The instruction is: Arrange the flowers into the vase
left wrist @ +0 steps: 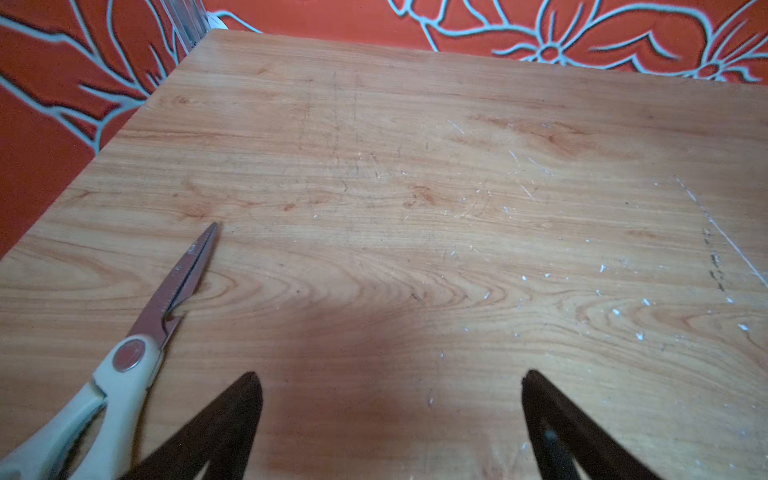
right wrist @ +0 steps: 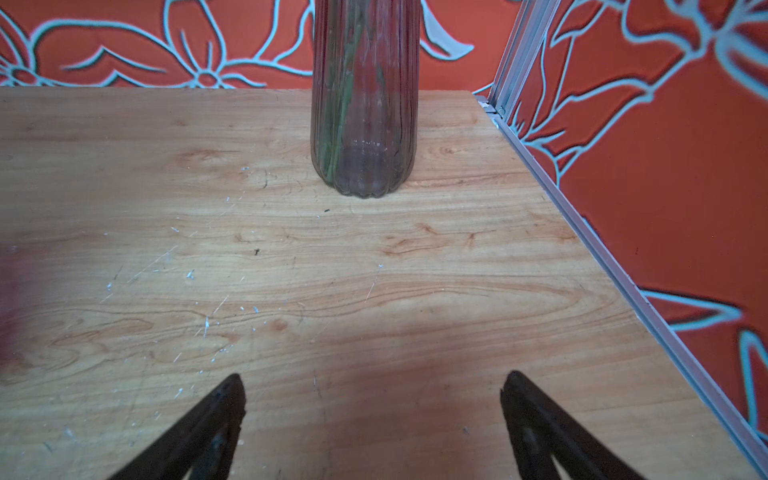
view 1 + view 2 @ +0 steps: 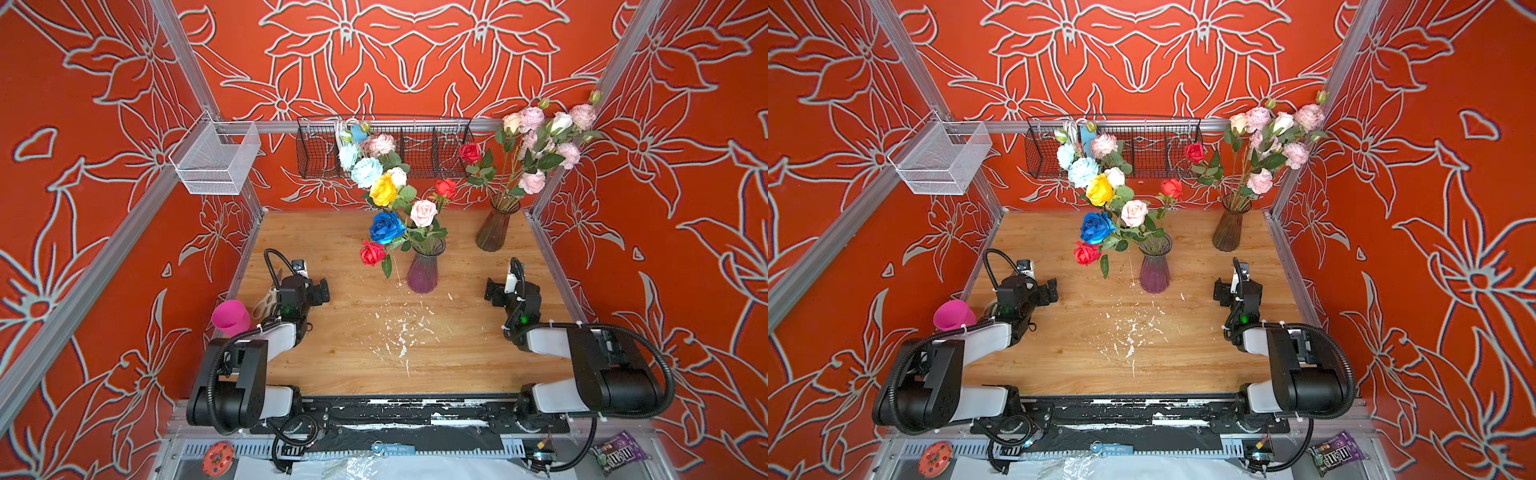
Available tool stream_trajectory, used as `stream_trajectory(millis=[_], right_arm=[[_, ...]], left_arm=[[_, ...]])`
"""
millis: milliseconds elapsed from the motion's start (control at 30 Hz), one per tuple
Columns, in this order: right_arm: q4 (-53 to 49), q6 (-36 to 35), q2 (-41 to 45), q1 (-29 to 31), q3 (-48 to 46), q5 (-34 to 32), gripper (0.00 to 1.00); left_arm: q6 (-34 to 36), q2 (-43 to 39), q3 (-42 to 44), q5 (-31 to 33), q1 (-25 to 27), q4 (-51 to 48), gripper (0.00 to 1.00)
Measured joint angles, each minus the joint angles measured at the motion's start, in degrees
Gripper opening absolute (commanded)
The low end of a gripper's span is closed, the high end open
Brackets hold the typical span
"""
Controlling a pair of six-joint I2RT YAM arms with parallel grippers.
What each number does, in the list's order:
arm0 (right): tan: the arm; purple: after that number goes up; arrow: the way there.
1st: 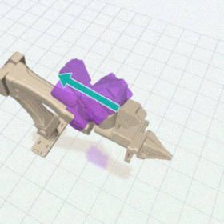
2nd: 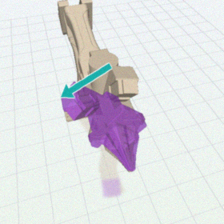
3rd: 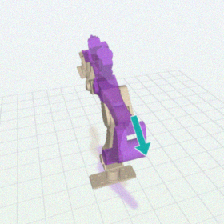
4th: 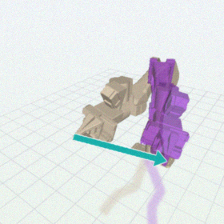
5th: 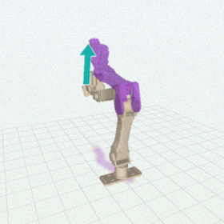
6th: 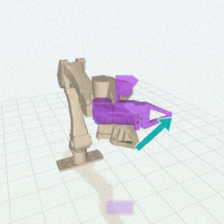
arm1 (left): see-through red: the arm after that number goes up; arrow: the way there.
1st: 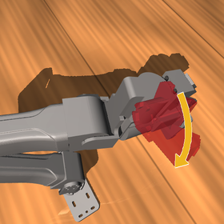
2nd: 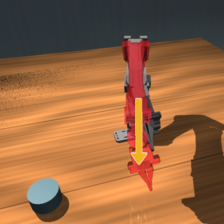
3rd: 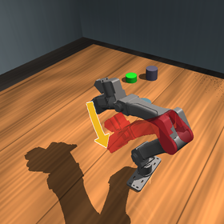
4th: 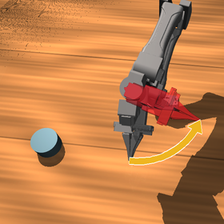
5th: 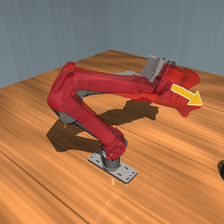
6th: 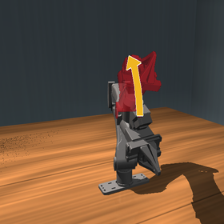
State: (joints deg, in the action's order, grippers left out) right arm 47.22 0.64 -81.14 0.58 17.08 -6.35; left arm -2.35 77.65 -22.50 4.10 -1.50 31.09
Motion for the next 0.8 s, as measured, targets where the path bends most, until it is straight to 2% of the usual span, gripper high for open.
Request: stream_trajectory(millis=[800], right_arm=[[-1.57,-0.13,0.00,1.77,0.13,-1.09,0.98]], left_arm=[[0.00,0.00,0.00,-0.44,0.00,-0.66,0.97]])
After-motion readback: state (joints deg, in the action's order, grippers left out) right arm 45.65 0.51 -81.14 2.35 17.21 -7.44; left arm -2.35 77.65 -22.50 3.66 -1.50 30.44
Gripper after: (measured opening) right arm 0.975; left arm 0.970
